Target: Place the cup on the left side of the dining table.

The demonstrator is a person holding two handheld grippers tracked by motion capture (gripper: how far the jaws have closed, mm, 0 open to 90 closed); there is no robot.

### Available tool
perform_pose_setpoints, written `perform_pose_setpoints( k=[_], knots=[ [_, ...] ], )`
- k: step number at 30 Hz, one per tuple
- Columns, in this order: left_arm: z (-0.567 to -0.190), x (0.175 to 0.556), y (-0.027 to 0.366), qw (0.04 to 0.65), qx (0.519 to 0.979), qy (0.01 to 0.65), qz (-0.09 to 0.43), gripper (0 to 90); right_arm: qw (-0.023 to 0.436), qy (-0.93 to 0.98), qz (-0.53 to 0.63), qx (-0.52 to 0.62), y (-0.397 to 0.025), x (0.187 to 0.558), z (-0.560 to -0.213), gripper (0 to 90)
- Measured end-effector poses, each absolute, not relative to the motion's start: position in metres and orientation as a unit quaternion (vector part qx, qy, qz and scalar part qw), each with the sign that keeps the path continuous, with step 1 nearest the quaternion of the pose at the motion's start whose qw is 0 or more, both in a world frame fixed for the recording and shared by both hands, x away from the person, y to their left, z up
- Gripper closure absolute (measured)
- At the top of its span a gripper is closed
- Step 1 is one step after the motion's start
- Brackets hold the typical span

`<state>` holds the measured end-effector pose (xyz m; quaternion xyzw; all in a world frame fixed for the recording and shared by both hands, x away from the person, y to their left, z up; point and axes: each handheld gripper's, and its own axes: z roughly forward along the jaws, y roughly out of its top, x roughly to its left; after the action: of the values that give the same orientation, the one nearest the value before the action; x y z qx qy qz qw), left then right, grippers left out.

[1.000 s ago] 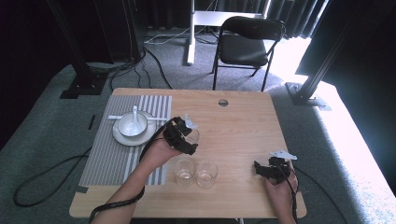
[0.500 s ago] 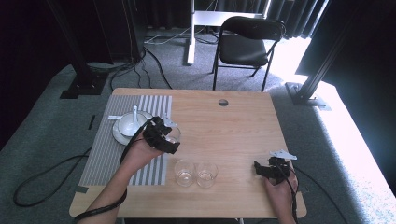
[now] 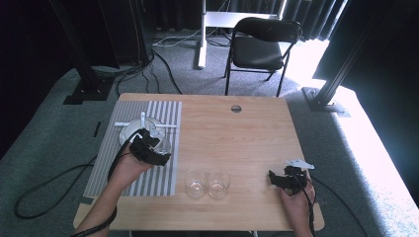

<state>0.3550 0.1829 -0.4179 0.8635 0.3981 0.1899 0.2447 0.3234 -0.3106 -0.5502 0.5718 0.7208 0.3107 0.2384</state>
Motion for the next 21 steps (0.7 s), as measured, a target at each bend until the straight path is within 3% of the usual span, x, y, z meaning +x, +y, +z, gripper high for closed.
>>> perform_pose_setpoints(
  k=[21],
  knots=[
    [-0.451, 0.340, 0.239, 0.231, 0.847, 0.444, 0.181, 18.7, 0.238, 0.721, 0.311, 0.572, -0.311, 0.323, -0.550, 11.5]
  ],
)
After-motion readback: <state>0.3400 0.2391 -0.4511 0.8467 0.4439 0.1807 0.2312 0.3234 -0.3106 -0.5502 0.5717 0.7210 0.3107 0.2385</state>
